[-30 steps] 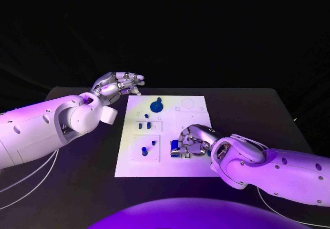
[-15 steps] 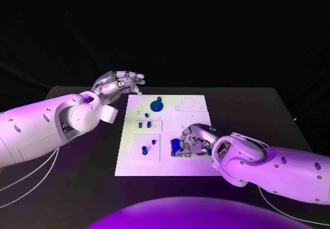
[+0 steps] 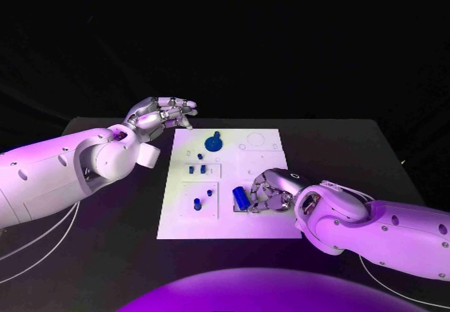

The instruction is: Assemble the parts on the task board

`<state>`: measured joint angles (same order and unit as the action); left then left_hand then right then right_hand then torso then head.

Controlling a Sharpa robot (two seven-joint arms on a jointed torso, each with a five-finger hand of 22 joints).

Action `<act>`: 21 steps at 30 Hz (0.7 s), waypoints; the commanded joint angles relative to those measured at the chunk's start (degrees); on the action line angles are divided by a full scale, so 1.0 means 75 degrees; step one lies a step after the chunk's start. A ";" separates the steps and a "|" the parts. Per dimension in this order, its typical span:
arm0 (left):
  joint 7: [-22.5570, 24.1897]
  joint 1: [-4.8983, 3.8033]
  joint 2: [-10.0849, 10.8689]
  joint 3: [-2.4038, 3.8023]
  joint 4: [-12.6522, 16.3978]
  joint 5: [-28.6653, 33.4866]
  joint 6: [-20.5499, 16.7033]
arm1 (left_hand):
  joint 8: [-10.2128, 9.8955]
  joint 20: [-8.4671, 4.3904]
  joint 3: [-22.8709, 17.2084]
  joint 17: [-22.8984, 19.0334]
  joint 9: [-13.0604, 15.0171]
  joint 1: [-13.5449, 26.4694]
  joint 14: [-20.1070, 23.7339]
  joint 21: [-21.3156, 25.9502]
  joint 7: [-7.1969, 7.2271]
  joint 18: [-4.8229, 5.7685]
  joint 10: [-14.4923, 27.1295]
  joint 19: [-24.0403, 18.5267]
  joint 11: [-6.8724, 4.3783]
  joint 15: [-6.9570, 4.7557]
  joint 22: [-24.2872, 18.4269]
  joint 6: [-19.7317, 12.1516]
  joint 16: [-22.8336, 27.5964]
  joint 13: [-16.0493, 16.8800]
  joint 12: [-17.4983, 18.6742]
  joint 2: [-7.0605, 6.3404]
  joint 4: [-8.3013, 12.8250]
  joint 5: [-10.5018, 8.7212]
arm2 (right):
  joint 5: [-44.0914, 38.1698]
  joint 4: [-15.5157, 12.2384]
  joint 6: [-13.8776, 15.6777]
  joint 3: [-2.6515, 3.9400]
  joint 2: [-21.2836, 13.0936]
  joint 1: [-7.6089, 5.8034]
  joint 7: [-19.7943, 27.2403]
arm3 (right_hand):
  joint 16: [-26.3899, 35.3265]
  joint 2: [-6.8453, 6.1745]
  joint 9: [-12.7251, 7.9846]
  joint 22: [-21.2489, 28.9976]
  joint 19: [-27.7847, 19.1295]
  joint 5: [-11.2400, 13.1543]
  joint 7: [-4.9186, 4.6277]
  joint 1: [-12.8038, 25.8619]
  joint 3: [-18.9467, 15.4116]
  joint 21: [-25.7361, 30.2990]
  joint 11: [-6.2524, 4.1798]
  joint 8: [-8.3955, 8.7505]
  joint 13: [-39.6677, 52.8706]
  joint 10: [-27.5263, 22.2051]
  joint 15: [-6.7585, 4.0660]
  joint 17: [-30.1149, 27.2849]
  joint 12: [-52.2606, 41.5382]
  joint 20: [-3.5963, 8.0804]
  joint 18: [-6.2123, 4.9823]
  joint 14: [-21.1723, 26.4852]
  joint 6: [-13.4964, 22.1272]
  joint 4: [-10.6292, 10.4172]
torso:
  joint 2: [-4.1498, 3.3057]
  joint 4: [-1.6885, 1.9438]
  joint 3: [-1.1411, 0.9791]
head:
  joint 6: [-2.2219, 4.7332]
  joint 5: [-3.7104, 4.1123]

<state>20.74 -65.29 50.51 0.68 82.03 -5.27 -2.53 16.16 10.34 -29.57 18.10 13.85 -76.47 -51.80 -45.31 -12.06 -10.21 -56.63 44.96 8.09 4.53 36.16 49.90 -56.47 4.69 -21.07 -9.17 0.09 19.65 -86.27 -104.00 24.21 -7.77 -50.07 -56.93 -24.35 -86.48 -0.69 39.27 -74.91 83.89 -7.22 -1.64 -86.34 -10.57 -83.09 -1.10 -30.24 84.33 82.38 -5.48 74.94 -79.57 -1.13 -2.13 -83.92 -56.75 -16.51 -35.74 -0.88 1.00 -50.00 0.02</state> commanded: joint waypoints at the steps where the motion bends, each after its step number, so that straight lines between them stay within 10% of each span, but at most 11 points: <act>1: 0.0017 -0.0003 0.0003 0.0001 0.0022 0.0016 0.0083 | -0.0013 0.0010 0.0029 -0.0002 0.0008 0.0035 0.0008 0.0043 0.0003 -0.0017 0.0004 -0.0003 0.0033 0.0022 -0.0001 -0.0012 -0.0010 -0.0009 0.0038 0.0021 -0.0014 0.0029 | 0.0072 -0.0057 -0.0187 0.0001 -0.0020 0.0001 0.0137 | -0.0022 0.0552 0.0011 -0.1738 0.0416 0.0114 -0.0047 -0.0004 -0.0293 0.0053 -0.0115 -0.0037 -0.0388 0.0231 0.0026 0.0873 0.0178 0.0002 0.0080 -0.0587 -0.0076 -0.0026 | -0.0006 0.0008 0.0002 | 0.0001 -0.0001; 21: 0.0006 -0.0003 0.0020 -0.0001 0.0033 0.0014 0.0071 | -0.0013 0.0010 0.0029 -0.0002 0.0008 0.0035 0.0008 0.0043 0.0003 -0.0017 0.0004 -0.0003 0.0033 0.0022 -0.0001 -0.0012 -0.0010 -0.0009 0.0038 0.0021 -0.0014 0.0029 | 0.0436 -0.0145 -0.0030 0.0001 -0.0120 0.0000 0.0444 | -0.0019 0.0606 0.0058 -0.1732 0.0407 0.0057 -0.0049 0.0353 -0.0462 0.0076 -0.0105 -0.0108 -0.0388 0.0227 0.0042 0.0877 0.0189 -0.0024 0.0073 -0.0588 -0.0050 -0.0003 | -0.0002 0.0001 0.0006 | 0.0001 -0.0005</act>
<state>20.55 -65.29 50.69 0.64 82.12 -5.26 -2.55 16.16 10.34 -29.57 18.10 13.85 -76.47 -51.80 -45.31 -12.06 -10.21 -56.63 44.95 8.09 4.53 36.16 49.90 -56.47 4.69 -21.07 -9.17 0.09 19.65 -83.50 -105.13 23.78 -7.78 -50.86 -56.93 -22.04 -86.48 2.64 39.66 -74.95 83.89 -6.49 -2.03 -83.01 -13.90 -82.64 -0.91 -30.70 85.28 82.71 -5.45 74.93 -79.54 -1.14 -2.13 -83.92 -57.14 -16.69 -35.78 -0.83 1.04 -50.01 0.03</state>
